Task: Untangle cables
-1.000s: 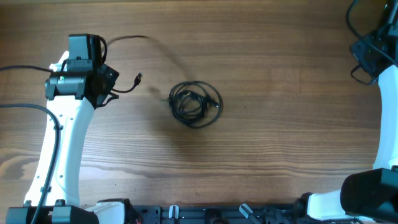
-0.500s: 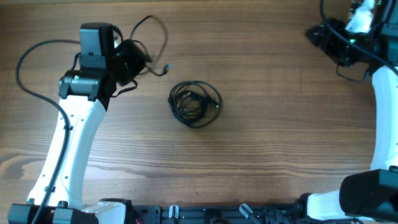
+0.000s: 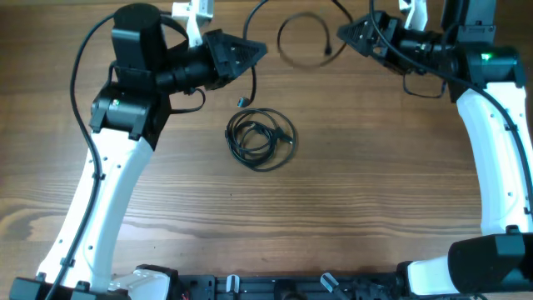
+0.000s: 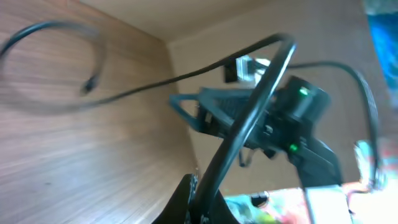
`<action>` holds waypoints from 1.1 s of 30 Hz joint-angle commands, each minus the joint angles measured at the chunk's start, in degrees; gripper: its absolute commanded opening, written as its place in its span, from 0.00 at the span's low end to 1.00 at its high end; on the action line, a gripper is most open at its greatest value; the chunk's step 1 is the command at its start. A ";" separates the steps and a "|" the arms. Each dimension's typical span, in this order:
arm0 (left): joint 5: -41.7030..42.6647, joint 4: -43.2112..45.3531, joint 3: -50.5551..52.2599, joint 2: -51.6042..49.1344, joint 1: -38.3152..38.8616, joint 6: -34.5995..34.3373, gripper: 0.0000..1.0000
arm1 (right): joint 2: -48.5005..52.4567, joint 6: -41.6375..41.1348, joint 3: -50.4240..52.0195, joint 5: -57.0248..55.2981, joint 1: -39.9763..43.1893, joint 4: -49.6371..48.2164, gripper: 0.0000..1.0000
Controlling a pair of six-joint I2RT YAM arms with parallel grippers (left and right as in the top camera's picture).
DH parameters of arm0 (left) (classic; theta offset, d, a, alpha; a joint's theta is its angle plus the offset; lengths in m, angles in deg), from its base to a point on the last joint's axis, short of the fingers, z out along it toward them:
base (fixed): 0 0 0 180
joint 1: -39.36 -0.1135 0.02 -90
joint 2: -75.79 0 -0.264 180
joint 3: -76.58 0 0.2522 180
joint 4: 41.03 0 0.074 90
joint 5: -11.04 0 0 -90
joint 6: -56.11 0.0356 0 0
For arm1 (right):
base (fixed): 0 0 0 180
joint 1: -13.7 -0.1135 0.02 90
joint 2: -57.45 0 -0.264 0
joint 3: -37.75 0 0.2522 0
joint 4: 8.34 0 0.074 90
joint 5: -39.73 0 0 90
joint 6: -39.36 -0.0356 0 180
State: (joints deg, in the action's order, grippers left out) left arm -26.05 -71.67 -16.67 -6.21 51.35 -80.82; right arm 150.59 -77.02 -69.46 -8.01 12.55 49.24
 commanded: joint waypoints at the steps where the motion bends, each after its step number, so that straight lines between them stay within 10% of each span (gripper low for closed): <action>1: 4.11 1.03 -1.55 3.15 1.60 -1.90 0.04 | 0.24 -8.76 0.15 2.80 -0.20 -1.46 1.00; 11: 4.35 -0.79 -1.53 3.15 6.21 -9.38 0.04 | 0.24 18.12 0.15 1.27 -0.50 -5.64 0.97; 14: 5.25 -0.98 -1.53 3.15 7.43 -9.60 0.04 | 0.24 19.85 0.15 -3.23 -0.50 -5.49 0.78; 20: 0.96 -3.08 -1.53 3.15 7.56 -10.29 0.04 | 0.24 20.15 0.15 -6.47 -0.50 -2.60 0.04; 23: -7.56 -7.13 -1.53 3.15 7.50 -8.13 0.28 | 0.24 15.74 0.15 -7.74 -0.50 -0.63 0.04; 27: -17.99 -13.92 -1.53 3.13 7.50 -5.77 0.97 | 0.24 7.65 0.15 -18.03 -0.50 -0.07 0.04; 33: -31.30 -21.22 -1.53 3.13 7.50 -5.75 1.00 | 0.24 -3.54 0.15 -30.67 -0.50 -1.64 0.04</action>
State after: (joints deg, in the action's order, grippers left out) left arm -46.64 -90.45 -16.97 -4.00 58.87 -87.93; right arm 150.59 -73.69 -69.46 -32.25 12.03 48.93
